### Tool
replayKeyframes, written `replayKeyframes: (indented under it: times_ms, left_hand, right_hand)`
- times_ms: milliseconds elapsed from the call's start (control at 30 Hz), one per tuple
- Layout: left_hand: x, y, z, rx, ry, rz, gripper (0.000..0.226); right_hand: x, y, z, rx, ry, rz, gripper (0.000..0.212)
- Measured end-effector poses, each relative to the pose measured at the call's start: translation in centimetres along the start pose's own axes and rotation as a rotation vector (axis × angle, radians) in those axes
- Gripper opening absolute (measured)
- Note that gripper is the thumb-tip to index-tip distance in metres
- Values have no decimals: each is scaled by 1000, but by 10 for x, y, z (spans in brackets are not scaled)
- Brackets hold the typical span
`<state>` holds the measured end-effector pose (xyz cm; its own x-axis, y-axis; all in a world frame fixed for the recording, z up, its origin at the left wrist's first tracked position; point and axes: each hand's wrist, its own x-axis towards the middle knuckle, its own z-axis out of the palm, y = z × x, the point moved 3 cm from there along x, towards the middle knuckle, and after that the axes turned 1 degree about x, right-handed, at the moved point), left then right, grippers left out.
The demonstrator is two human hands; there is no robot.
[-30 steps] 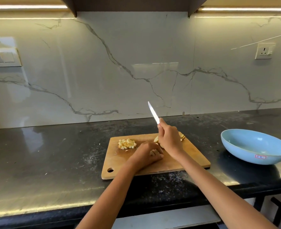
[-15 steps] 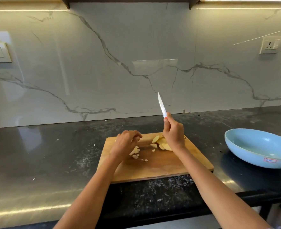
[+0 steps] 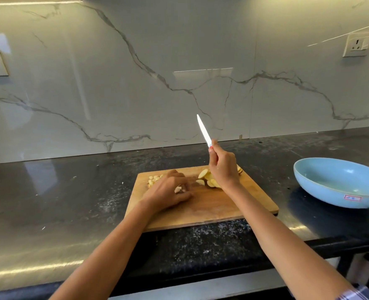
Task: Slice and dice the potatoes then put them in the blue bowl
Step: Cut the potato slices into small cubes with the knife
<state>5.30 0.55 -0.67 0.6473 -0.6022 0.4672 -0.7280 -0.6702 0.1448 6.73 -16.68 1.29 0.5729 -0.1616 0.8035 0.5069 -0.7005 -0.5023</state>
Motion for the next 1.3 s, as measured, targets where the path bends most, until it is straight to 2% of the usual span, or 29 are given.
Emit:
replayKeyframes:
  times_ms: [133,267,333,367,433,467,600,733,867,1033,1167,1300]
  left_hand:
    - [-2,-25,-8,135,103,-120,14]
    - [-7,-32,-24,-99,248,-278,7]
    - [-11,-30,-30,-243,185,-313,3]
    - [-14,-30,-30,-288,113,-329,10]
    - [-18,-29,-23,-262,-24,-355,18]
    - [-19,-30,-20,-213,-43,-358,18]
    - [-16,-32,-20,-92,45,-334,12]
    - [-7,-21,-17,-72,131,-261,12]
    - [18,8,3,-58,6,-142,28]
    - [40,20,23,192,-113,-109,34]
    - [43,19,22,249,-115,-135,29]
    - [42,18,21,174,-134,-157,18]
  right_hand:
    - [-2,5,-1,23,-3,13,35]
    - [-1,7,-1,24,-4,23,35]
    - [-1,6,-1,30,-6,27,36]
    - [-2,5,-1,32,-6,27,36]
    - [-2,5,-2,32,-3,28,36]
    - [-2,5,-3,33,-2,28,36]
    - [-3,5,-4,36,3,39,35]
    - [-2,3,-6,42,-3,54,36]
    - [-3,1,-6,31,-12,48,36]
    - [-2,1,-6,26,5,52,36]
    - [-1,-1,-6,19,7,41,36]
    - [-2,-2,-7,21,-4,41,37]
